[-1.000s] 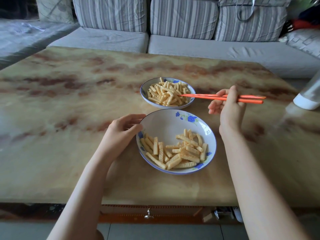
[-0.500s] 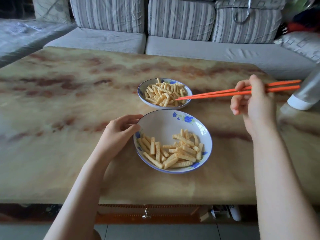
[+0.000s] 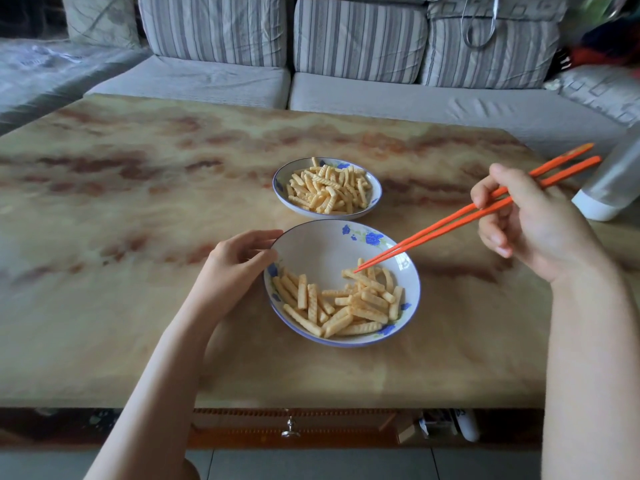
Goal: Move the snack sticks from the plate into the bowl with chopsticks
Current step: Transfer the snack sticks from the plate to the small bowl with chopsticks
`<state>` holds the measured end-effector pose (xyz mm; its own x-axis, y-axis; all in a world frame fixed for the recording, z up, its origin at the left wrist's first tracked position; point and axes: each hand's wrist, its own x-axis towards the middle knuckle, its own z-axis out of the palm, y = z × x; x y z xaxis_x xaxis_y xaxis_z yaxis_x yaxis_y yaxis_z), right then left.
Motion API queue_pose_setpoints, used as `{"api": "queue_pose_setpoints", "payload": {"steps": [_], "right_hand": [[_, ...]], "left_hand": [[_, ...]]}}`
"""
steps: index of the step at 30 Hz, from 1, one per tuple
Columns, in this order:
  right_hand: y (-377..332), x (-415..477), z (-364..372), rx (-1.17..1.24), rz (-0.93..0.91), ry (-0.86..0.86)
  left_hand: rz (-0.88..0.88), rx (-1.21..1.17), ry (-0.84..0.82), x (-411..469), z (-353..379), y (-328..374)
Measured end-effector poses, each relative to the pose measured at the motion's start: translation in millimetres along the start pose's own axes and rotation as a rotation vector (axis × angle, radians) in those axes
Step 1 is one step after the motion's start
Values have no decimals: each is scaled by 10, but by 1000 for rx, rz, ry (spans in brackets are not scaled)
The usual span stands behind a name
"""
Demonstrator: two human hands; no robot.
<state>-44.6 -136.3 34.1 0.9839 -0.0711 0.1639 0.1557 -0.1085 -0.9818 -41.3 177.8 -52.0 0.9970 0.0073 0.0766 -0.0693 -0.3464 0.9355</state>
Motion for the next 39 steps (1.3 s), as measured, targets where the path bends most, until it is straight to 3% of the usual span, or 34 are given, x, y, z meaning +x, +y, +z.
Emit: {"api": "queue_pose_setpoints", "payload": {"steps": [7,12,20,27,39], "right_hand": [[36,-11,41,-69,64,-46],[68,39,97,55,20,25],[103,140,363,308,-70,330],[262,260,574,244,-103,488],[467,372,710,179,-101,490]], "left_hand": [[16,13,20,7,6,-16],[27,9,15,16,0,-32],[24,12,1,7,2,-18],[19,14,-6,20,-3,-33],[16,1,4,39,3,-49]]}}
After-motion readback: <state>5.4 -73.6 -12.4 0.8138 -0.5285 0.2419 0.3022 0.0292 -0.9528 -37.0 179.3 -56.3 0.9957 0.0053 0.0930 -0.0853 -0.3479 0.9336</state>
